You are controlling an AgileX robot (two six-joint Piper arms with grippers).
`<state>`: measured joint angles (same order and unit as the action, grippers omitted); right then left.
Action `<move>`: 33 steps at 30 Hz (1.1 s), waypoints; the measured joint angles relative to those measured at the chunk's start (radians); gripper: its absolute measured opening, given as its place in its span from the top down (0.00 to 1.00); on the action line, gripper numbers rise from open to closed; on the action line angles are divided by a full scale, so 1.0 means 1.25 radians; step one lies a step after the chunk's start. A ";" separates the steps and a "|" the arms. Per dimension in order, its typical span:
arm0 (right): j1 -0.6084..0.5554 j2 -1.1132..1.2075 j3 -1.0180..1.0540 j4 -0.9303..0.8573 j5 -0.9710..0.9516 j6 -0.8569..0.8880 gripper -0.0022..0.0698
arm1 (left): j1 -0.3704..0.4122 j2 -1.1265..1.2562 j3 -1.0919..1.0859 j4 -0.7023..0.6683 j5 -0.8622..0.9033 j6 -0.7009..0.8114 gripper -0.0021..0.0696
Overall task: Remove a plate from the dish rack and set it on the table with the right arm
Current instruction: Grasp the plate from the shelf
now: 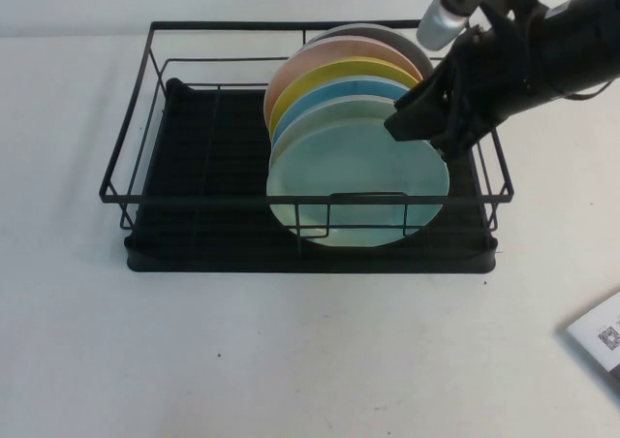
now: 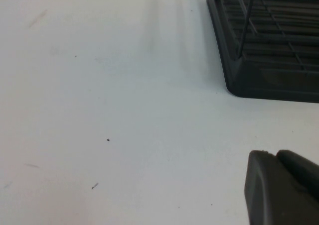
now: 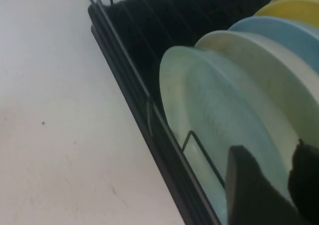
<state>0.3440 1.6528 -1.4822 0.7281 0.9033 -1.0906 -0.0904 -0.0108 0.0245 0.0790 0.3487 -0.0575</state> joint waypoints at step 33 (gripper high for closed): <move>0.038 0.076 -0.122 -0.080 0.035 -0.102 0.57 | 0.000 0.000 0.000 0.000 0.000 0.000 0.98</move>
<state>0.3916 1.7482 -1.6347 0.6284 0.9465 -1.2186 -0.0904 -0.0108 0.0245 0.0790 0.3487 -0.0575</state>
